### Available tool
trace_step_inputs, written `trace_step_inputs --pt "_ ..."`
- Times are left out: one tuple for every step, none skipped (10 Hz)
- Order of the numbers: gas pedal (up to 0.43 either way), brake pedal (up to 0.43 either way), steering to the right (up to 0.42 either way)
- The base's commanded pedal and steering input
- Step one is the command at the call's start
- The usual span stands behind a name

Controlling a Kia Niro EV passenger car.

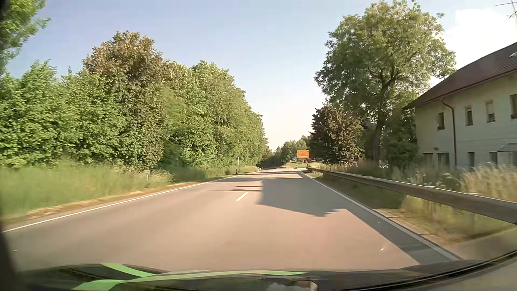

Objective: Follow the waypoints while adhering to traffic rules and regulations

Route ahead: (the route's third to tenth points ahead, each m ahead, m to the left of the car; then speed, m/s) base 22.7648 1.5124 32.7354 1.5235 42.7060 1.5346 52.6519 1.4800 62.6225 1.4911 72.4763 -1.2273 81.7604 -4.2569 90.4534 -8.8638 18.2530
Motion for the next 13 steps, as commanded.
trace_step_inputs --pt "0.000 0.262 0.001" --pt "0.000 0.262 0.004" --pt "0.000 0.262 0.006" --pt "0.000 0.262 0.006" --pt "0.000 0.268 0.006" --pt "0.000 0.268 0.006" --pt "0.000 0.268 0.006" --pt "0.000 0.274 0.006" --pt "0.000 0.274 0.006" --pt "0.000 0.274 0.006" --pt "0.000 0.280 0.006" --pt "0.000 0.280 0.006" --pt "0.000 0.280 0.005"
